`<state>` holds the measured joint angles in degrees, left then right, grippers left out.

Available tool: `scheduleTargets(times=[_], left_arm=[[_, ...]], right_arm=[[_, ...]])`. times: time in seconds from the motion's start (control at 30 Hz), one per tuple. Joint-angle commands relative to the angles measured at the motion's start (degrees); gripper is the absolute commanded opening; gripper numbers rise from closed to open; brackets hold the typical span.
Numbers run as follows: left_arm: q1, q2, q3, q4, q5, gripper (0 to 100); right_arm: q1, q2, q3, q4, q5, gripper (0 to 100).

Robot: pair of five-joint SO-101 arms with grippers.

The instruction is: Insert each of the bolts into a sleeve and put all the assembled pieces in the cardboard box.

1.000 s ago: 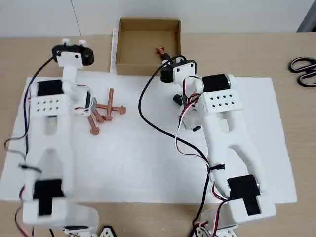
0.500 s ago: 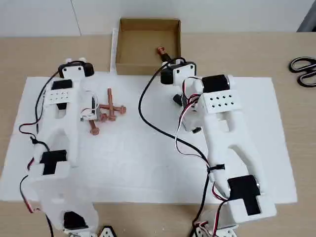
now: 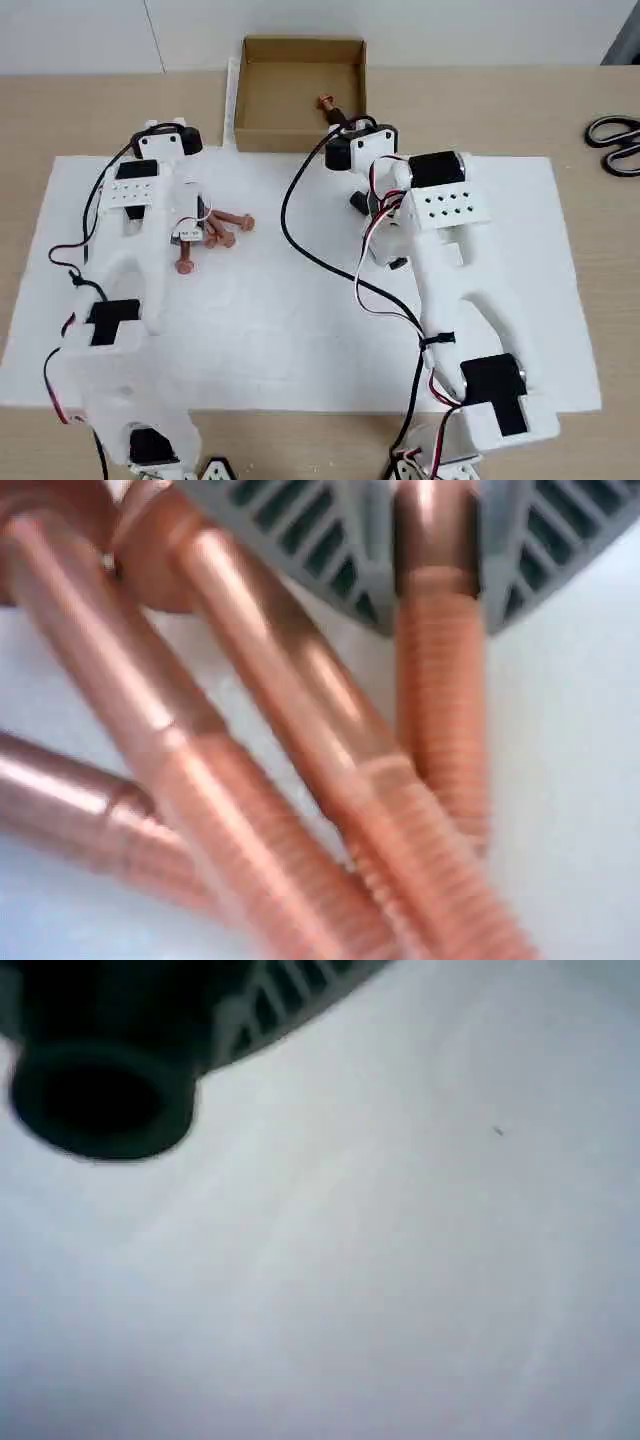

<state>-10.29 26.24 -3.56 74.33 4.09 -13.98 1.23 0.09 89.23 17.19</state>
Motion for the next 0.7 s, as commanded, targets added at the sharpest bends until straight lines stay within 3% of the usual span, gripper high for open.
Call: scheduleTargets(times=[0.0, 0.2, 0.33, 0.4, 0.57, 0.67], left_arm=[[-0.7, -4.7, -3.6, 3.9, 0.2, 1], [-0.6, -13.6, -8.5, 10.9, -0.4, 1], [0.0, -19.4, -9.2, 14.5, -5.3, 1], [1.0, -21.9, -9.1, 17.1, -11.7, 1], [4.8, -24.6, -5.9, 24.8, -39.0, 1], [5.5, -24.4, -3.0, 25.7, -50.2, 1]], right_arm=[[0.4, -3.2, -0.4, -0.7, -0.5, 0.4], [0.5, -3.2, -0.4, -0.7, -0.4, 0.4], [0.5, -3.2, -0.4, -0.7, -0.4, 0.4], [0.5, -3.2, -0.4, -0.7, -0.4, 0.4], [0.5, -3.2, -0.4, -0.7, -0.4, 0.4], [0.5, -3.2, -0.4, -0.7, -0.4, 0.4]])
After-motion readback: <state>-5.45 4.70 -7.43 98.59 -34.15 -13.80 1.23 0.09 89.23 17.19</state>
